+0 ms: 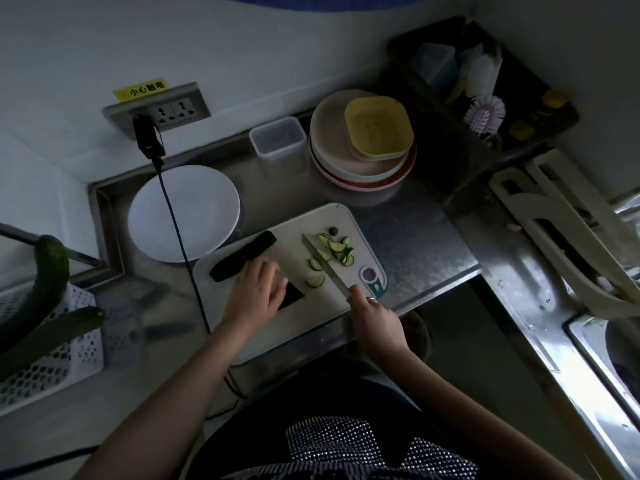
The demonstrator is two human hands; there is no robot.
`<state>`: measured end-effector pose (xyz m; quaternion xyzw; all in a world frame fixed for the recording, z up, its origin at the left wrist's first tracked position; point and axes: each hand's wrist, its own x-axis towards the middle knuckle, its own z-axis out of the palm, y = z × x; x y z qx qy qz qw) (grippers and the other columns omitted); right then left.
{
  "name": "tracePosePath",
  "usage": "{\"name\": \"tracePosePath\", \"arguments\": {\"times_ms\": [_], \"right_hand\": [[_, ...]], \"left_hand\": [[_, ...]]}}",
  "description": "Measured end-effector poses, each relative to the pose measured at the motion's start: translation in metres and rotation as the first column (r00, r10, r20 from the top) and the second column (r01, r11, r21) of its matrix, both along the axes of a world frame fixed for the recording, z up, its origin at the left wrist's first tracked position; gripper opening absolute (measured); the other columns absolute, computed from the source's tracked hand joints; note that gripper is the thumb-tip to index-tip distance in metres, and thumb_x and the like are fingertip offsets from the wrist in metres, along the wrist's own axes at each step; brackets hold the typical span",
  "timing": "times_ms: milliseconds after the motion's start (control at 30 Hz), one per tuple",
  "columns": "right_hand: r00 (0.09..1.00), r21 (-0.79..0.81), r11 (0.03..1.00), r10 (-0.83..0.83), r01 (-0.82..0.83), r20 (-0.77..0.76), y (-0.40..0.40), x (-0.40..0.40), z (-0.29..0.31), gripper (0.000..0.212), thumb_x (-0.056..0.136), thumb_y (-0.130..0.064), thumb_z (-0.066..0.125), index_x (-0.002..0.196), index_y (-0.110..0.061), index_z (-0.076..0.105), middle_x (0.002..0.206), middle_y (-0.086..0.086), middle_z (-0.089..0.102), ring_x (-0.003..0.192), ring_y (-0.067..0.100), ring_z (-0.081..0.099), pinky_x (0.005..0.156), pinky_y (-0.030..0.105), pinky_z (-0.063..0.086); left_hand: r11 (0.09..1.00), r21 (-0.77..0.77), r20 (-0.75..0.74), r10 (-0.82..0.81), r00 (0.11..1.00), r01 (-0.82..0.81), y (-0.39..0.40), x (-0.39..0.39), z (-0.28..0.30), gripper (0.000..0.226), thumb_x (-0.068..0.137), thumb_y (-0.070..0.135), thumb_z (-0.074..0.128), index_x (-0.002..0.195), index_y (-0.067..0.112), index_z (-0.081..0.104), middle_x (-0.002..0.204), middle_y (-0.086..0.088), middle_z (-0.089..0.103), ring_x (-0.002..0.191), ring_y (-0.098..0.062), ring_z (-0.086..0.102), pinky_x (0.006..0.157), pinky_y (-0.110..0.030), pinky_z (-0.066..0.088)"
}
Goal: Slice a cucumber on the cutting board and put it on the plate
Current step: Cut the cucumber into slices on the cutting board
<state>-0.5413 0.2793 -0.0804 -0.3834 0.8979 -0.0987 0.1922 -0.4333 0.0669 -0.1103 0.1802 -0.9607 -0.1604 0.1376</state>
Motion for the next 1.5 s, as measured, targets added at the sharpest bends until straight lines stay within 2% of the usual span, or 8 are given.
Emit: {"name": "tracePosePath", "arguments": {"times_ms": [100, 200, 333, 600, 967, 1200, 1400, 1500], "right_hand": [[0.999, 0.007, 0.999, 0.043, -0.043, 0.018, -0.008, 0.005, 0.000, 0.022, 0.103, -0.030, 0.029, 0.116, -0.014, 0.036, 0.098, 0.011, 0.063, 0.079, 0.037, 0.064, 0.057, 0.039, 0.044], [0.992, 0.020, 0.993, 0.115, -0.116, 0.042, -0.015, 0.015, -0.002, 0.021, 0.102, -0.030, 0.033, 0.117, -0.016, 0.033, 0.103, 0.010, 0.062, 0.082, 0.038, 0.065, 0.057, 0.038, 0.043], [0.983, 0.053, 0.982, 0.178, -0.180, 0.042, -0.020, 0.022, -0.005, 0.030, 0.100, -0.032, 0.035, 0.127, -0.018, 0.032, 0.108, 0.010, 0.061, 0.085, 0.038, 0.065, 0.062, 0.040, 0.051], [0.975, 0.090, 0.970, 0.222, -0.224, 0.031, -0.019, 0.027, -0.012, 0.030, 0.097, -0.018, 0.044, 0.122, -0.019, 0.028, 0.101, 0.010, 0.062, 0.083, 0.036, 0.065, 0.055, 0.035, 0.038], [0.976, 0.065, 0.975, 0.213, -0.215, 0.032, -0.021, 0.027, -0.018, 0.037, 0.095, -0.014, 0.047, 0.114, -0.022, 0.016, 0.096, 0.010, 0.064, 0.078, 0.036, 0.066, 0.054, 0.035, 0.039], [0.977, 0.186, 0.959, 0.208, -0.214, 0.050, -0.028, 0.025, -0.013, 0.047, 0.092, -0.011, 0.045, 0.136, -0.016, 0.028, 0.108, 0.010, 0.063, 0.093, 0.036, 0.065, 0.063, 0.038, 0.047], [0.978, 0.173, 0.962, 0.207, -0.211, 0.040, -0.027, 0.026, -0.014, 0.044, 0.093, -0.013, 0.044, 0.134, -0.016, 0.028, 0.108, 0.009, 0.063, 0.092, 0.034, 0.066, 0.062, 0.037, 0.049], [0.979, 0.142, 0.969, 0.202, -0.204, 0.028, -0.024, 0.025, -0.012, 0.038, 0.094, -0.016, 0.045, 0.129, -0.016, 0.031, 0.107, 0.008, 0.062, 0.090, 0.034, 0.066, 0.061, 0.038, 0.049]], "left_hand": [[0.989, -0.046, 0.247, -0.126, 0.961, 0.142, 0.009, 0.019, -0.019, 0.035, 0.080, 0.034, 0.057, 0.103, 0.008, 0.052, 0.093, -0.010, 0.057, 0.081, -0.030, 0.059, 0.063, -0.034, 0.050], [0.996, -0.001, 0.224, -0.088, 0.971, 0.091, 0.023, 0.021, -0.025, 0.051, 0.064, 0.008, 0.079, 0.102, 0.010, 0.045, 0.089, -0.013, 0.057, 0.078, -0.032, 0.058, 0.062, -0.036, 0.051], [0.992, -0.074, 0.164, -0.093, 0.982, 0.106, 0.021, 0.024, -0.027, 0.054, 0.061, 0.003, 0.083, 0.101, 0.007, 0.047, 0.090, -0.013, 0.058, 0.078, -0.029, 0.058, 0.061, -0.034, 0.050], [0.972, -0.160, 0.109, -0.154, 0.982, 0.170, 0.030, 0.017, -0.022, 0.069, 0.044, -0.004, 0.080, 0.104, 0.004, 0.046, 0.098, -0.013, 0.051, 0.090, -0.027, 0.044, 0.067, -0.032, 0.053], [0.944, -0.214, 0.107, -0.233, 0.967, 0.251, 0.023, 0.017, -0.023, 0.048, 0.063, 0.004, 0.059, 0.108, 0.002, 0.044, 0.097, -0.015, 0.057, 0.091, -0.027, 0.044, 0.068, -0.032, 0.052], [0.951, -0.186, 0.094, -0.235, 0.967, 0.249, 0.023, 0.015, -0.023, 0.039, 0.070, 0.010, 0.032, 0.107, 0.003, 0.043, 0.108, -0.011, 0.040, 0.093, -0.027, 0.041, 0.064, -0.030, 0.054], [0.954, -0.183, 0.051, -0.233, 0.971, 0.238, 0.024, 0.016, -0.023, 0.044, 0.064, 0.006, 0.051, 0.108, 0.003, 0.043, 0.108, -0.010, 0.039, 0.093, -0.027, 0.040, 0.062, -0.031, 0.054], [0.960, -0.177, 0.076, -0.205, 0.976, 0.215, 0.024, 0.017, -0.024, 0.038, 0.070, 0.009, 0.040, 0.108, 0.005, 0.044, 0.106, -0.010, 0.043, 0.092, -0.026, 0.042, 0.062, -0.032, 0.055]]}}
